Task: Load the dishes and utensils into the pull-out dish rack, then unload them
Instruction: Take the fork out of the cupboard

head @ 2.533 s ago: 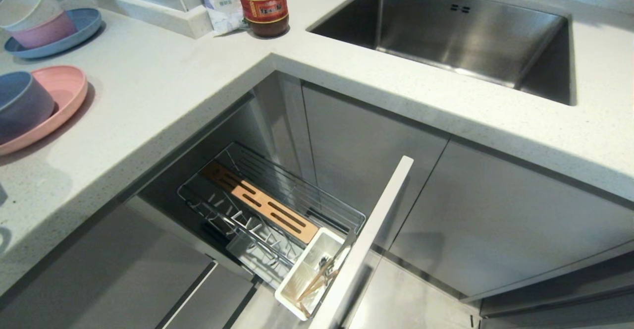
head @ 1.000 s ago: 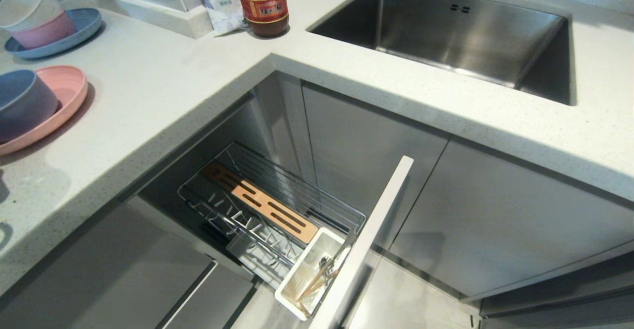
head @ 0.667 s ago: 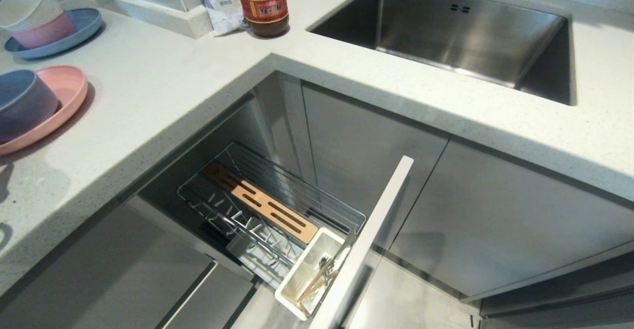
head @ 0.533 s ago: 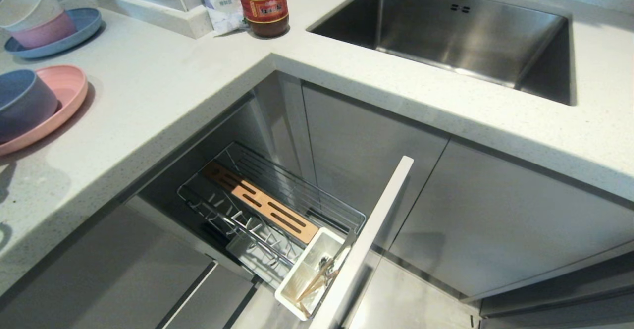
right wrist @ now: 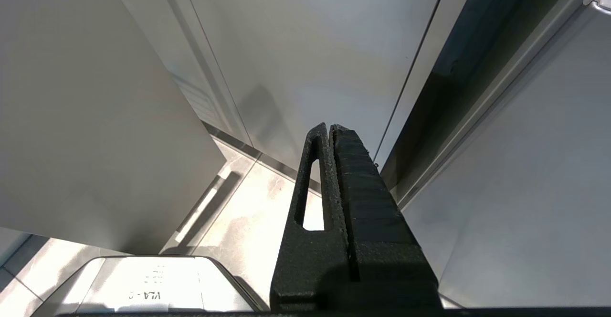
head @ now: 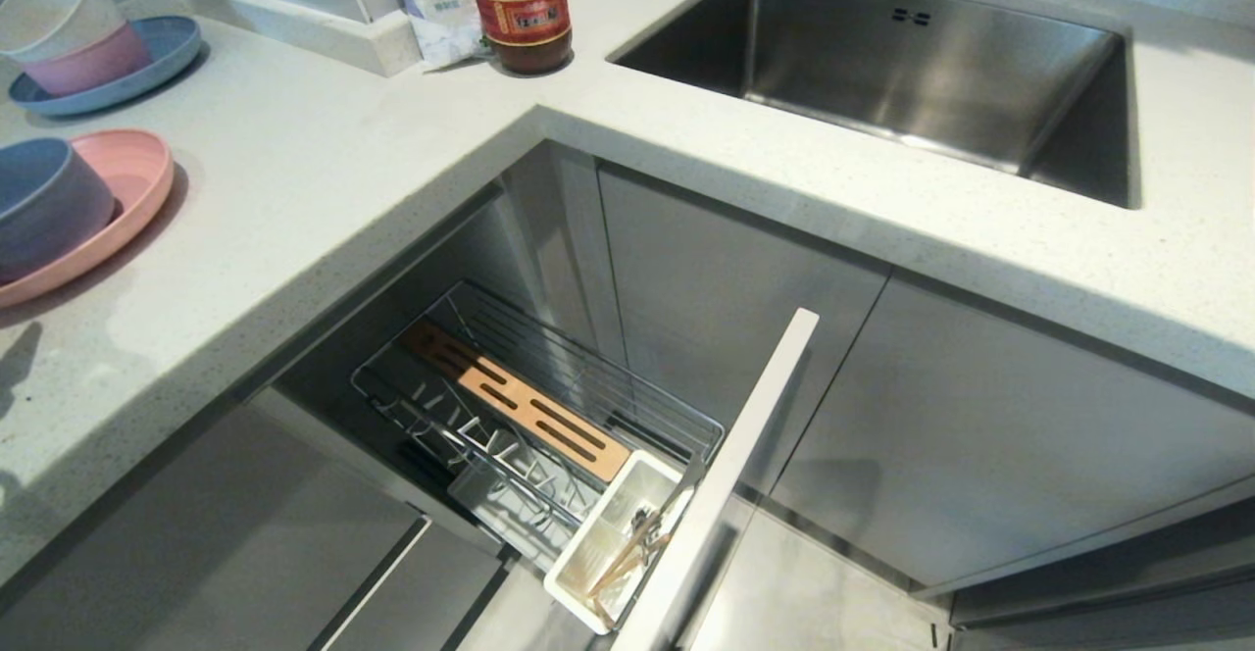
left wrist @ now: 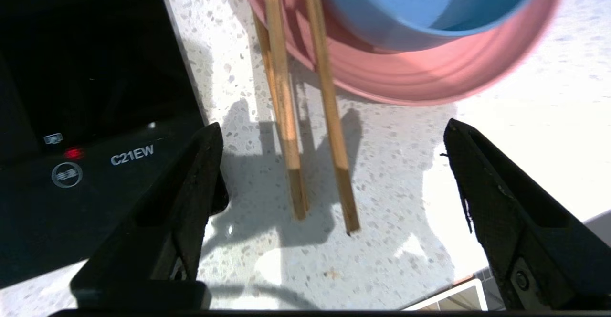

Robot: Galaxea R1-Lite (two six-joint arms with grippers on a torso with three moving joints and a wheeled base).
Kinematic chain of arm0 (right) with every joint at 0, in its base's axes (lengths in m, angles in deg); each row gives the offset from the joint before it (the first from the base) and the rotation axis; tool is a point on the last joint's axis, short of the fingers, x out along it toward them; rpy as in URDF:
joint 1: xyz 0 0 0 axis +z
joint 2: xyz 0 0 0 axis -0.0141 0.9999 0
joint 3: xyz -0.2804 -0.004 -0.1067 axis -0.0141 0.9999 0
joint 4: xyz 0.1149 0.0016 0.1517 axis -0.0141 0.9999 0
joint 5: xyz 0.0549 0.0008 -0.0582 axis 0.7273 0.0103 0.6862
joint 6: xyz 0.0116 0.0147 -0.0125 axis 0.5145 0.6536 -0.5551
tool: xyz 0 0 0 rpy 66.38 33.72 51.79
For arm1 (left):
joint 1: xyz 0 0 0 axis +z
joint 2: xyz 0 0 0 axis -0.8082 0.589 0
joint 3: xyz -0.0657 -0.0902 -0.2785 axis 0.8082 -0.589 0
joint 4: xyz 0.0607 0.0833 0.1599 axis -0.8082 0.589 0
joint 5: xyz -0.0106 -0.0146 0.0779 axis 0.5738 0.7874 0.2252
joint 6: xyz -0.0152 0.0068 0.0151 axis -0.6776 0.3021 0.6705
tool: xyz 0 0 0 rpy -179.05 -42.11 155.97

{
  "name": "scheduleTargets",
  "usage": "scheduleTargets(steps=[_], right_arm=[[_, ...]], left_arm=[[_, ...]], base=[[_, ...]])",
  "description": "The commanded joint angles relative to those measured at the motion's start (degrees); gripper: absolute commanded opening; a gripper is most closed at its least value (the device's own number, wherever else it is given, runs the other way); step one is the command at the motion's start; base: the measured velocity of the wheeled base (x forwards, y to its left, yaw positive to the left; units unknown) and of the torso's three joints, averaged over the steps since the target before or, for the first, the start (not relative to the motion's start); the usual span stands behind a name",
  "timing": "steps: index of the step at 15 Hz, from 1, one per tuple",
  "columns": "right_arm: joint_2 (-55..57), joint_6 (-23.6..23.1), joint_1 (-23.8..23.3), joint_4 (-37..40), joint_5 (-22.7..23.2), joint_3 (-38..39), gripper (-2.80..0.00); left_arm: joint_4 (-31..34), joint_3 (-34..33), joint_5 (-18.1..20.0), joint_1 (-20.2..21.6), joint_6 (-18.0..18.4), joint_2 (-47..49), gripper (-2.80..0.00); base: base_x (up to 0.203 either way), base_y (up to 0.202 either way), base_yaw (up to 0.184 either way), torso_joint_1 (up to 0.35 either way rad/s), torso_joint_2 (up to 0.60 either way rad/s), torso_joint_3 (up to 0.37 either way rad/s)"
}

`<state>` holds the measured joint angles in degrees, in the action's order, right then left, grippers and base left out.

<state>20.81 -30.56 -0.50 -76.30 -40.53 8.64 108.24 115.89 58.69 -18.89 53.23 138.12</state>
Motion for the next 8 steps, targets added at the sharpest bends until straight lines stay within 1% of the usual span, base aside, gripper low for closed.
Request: scheduleTargets(steps=[1,2,3,5,6,8], right_arm=[[-0.2,0.0,0.0,0.0,0.0,0.1,-2.80],[-0.2,0.0,0.0,0.0,0.0,0.1,-2.80],[-0.2,0.0,0.0,0.0,0.0,0.1,-2.80],[-0.2,0.0,0.0,0.0,0.0,0.1,-2.80],[-0.2,0.0,0.0,0.0,0.0,0.1,-2.80],[-0.2,0.0,0.0,0.0,0.0,0.1,-2.80]], left_arm=[[-0.2,0.5,-0.1,0.1,-0.1,-3.1,0.00],[-1.4,0.6,-0.2,0.0,-0.1,-4.3,0.00],[-3.7,0.5,-0.2,-0.1,-0.1,-5.6,-2.80],[-7.9,0.5,-1.0,-2.2,0.0,-7.7,-2.80],[-9.8,0.7,-2.4,-3.7,0.0,-8.3,-2.80],[-14.5,2.5,-5.4,-8.6,-0.1,-8.7,-2.80]], base=[[0.000,0.000,0.000,0.000,0.00,0.000],[0.000,0.000,0.000,0.000,0.00,0.000],[0.000,0.000,0.000,0.000,0.00,0.000],[0.000,0.000,0.000,0.000,0.00,0.000],[0.000,0.000,0.000,0.000,0.00,0.000],[0.000,0.000,0.000,0.000,0.00,0.000]])
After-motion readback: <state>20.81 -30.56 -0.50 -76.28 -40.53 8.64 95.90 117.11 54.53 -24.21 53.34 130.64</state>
